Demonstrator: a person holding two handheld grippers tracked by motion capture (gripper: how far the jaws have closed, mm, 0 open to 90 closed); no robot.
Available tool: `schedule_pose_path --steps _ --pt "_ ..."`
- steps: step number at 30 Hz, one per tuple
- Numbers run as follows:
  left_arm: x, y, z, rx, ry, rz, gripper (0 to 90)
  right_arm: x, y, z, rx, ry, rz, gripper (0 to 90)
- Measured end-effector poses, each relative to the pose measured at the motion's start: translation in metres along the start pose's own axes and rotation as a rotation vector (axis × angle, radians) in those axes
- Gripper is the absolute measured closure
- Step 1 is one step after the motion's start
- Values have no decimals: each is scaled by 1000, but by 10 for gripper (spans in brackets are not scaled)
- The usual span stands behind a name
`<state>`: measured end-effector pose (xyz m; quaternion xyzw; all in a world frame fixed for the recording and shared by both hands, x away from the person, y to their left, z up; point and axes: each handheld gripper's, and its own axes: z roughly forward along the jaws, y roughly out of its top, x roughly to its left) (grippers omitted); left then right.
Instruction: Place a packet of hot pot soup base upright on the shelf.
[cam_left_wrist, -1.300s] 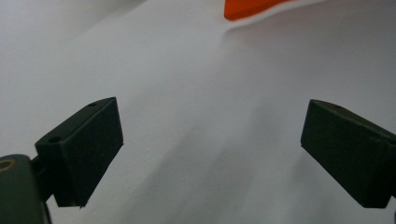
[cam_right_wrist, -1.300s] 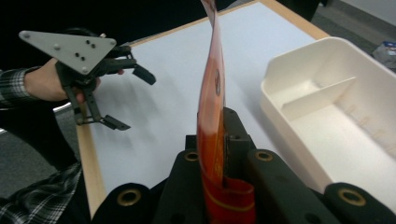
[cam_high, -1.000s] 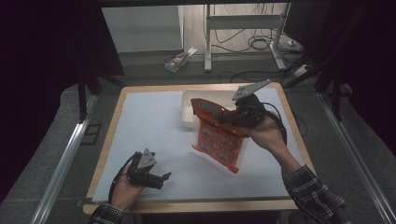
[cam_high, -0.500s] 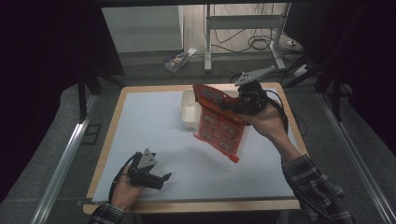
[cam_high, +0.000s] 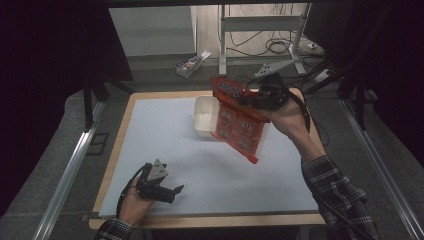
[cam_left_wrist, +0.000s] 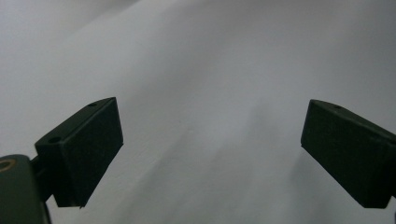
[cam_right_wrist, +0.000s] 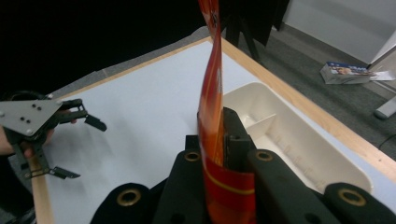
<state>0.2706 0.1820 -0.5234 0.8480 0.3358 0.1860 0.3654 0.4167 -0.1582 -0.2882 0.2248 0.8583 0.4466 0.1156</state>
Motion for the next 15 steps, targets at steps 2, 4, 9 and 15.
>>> schedule_pose_path --steps 2,4,9,15 --pt "0 0 0 0 -1 0 53 -4 5 -1 -4 -12 1 885" --pt "0 0 0 0 -1 0 53 -5 7 -1 -6 -17 2 885" --pt "0 0 0 -3 -2 -2 53 -14 13 2 -18 -29 5 885" --pt "0 0 -1 -5 -4 0 53 -23 23 9 -19 -49 11 885"
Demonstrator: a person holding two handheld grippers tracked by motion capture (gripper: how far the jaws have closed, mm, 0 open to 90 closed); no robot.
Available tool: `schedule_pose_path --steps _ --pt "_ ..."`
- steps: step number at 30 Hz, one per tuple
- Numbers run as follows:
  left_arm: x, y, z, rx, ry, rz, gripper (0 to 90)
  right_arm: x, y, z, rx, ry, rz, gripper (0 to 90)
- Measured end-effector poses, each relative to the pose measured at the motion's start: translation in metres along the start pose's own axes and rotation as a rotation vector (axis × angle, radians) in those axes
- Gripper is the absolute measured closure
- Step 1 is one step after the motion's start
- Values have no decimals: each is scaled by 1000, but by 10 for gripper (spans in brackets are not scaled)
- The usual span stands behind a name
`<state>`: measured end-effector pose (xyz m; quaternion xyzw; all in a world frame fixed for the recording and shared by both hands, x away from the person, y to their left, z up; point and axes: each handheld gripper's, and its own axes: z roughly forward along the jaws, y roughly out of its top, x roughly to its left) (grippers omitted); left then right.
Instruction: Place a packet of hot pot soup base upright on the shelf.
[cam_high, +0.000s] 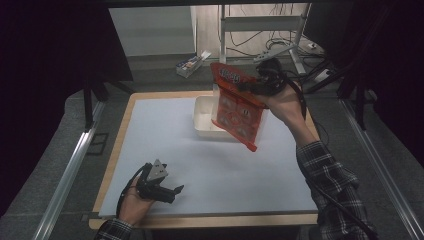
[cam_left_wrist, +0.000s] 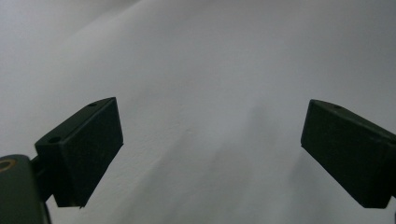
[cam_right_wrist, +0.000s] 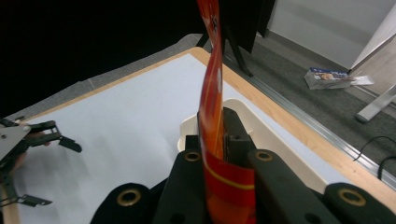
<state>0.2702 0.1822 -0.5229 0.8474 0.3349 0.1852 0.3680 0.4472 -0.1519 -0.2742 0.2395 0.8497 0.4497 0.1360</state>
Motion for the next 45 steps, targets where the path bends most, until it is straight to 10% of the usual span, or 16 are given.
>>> schedule_pose_path --steps 22,45 --pt "0 0 -1 -7 -7 -8 54 -46 25 27 -6 -65 -9 885" --pt "1 -1 -1 -11 -15 -15 55 -83 13 80 34 -55 -35 885"
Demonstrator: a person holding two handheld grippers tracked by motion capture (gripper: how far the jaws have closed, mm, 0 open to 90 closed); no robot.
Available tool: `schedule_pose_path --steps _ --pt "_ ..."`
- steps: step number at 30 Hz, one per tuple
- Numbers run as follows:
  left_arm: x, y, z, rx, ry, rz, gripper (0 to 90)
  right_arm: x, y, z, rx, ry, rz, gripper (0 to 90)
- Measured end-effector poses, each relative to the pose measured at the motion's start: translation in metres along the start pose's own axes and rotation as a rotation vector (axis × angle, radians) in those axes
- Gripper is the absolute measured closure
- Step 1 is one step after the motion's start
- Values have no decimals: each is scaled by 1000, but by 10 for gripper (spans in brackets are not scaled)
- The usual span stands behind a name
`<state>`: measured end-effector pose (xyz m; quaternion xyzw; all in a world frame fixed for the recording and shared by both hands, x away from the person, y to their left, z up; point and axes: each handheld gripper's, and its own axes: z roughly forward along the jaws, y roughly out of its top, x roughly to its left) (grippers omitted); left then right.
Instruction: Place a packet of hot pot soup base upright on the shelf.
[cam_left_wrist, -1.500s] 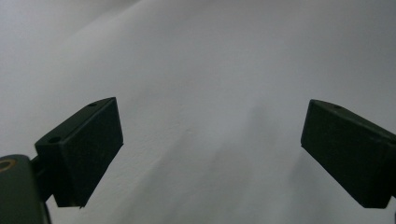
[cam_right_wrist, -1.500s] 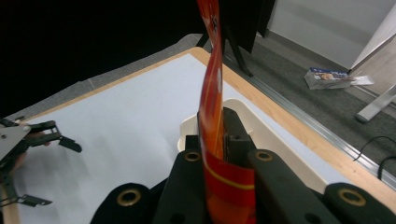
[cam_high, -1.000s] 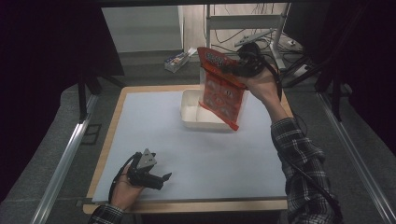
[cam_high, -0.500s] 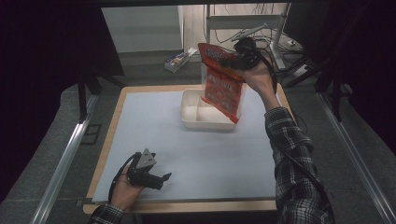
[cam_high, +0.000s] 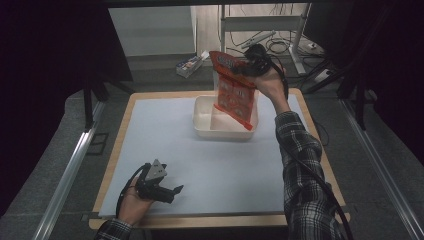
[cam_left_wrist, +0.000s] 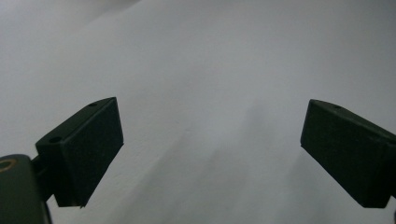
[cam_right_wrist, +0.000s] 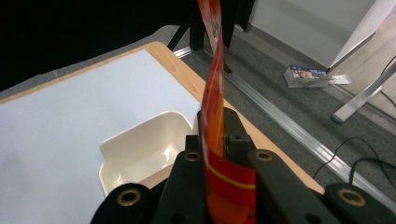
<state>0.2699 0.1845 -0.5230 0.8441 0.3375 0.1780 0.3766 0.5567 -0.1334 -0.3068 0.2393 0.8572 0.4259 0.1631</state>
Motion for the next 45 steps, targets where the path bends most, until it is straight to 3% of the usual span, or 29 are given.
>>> schedule_pose_path --steps 9,12,17,21,26,31,33,36,38,39,40,42,45 --pt "0 0 0 3 -2 2 55 -5 -20 21 24 28 40 885" --pt "0 0 0 4 -3 2 56 -11 -26 20 0 33 70 884" --pt "0 0 1 5 -4 6 57 -22 -36 18 16 3 106 876" --pt "-1 0 1 7 -3 11 57 -36 -47 14 27 -64 150 859" --pt "-1 0 0 8 -2 12 58 -40 -50 16 29 -90 166 844" --pt "-1 0 1 11 -2 11 57 -45 -54 17 54 -139 163 766" --pt "-1 0 1 13 -2 11 57 -47 -55 16 73 -177 163 683" --pt "-1 0 1 13 -2 11 57 -47 -55 16 79 -197 158 630" --pt "-1 0 1 13 -1 11 58 -48 -55 16 83 -218 162 559" --pt "-1 0 1 14 -2 10 57 -48 -55 15 89 -246 164 479" --pt "-1 0 1 14 -2 11 57 -48 -55 15 89 -246 164 479" --pt "-1 0 1 16 -3 11 57 -51 -56 14 101 -277 186 369" --pt "-1 0 2 17 -4 12 57 -54 -57 12 107 -292 204 297"
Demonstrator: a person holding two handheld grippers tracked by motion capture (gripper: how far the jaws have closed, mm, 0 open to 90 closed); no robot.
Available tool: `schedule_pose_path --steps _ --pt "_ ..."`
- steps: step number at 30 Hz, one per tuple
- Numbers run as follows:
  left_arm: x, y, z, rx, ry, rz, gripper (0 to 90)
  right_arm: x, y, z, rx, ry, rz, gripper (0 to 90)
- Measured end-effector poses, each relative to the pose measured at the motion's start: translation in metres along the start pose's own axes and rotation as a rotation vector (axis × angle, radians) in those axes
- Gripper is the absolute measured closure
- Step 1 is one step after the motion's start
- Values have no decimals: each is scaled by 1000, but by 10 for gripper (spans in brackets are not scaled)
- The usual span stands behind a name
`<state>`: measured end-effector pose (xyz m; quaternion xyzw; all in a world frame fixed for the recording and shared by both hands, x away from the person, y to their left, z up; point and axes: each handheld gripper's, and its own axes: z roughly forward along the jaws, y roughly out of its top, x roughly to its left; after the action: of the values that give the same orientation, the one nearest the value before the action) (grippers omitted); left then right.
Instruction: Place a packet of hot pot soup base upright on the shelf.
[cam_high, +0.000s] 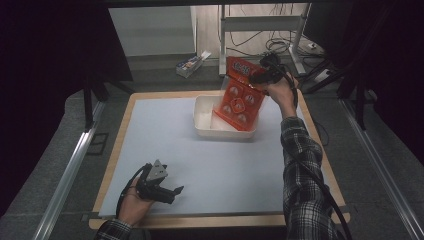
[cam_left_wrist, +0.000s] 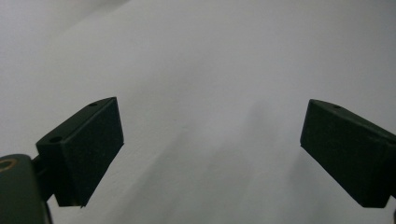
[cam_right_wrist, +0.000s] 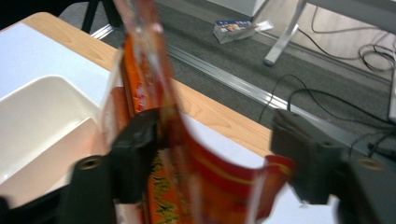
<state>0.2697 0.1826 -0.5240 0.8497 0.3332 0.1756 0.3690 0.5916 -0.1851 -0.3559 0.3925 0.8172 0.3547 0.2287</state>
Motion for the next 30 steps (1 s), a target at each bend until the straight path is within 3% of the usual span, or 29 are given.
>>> schedule_pose_path --steps 5,6,10,30 --pt "0 0 0 -1 -1 0 57 -5 -4 -1 9 -18 24 161" --pt "0 0 0 -2 -2 0 56 -7 -5 -1 12 -3 42 111" --pt "0 0 0 -6 -5 -2 56 -6 -6 -1 5 41 54 52" --pt "0 1 -1 -15 -11 -6 56 2 -9 -18 -22 69 12 22"
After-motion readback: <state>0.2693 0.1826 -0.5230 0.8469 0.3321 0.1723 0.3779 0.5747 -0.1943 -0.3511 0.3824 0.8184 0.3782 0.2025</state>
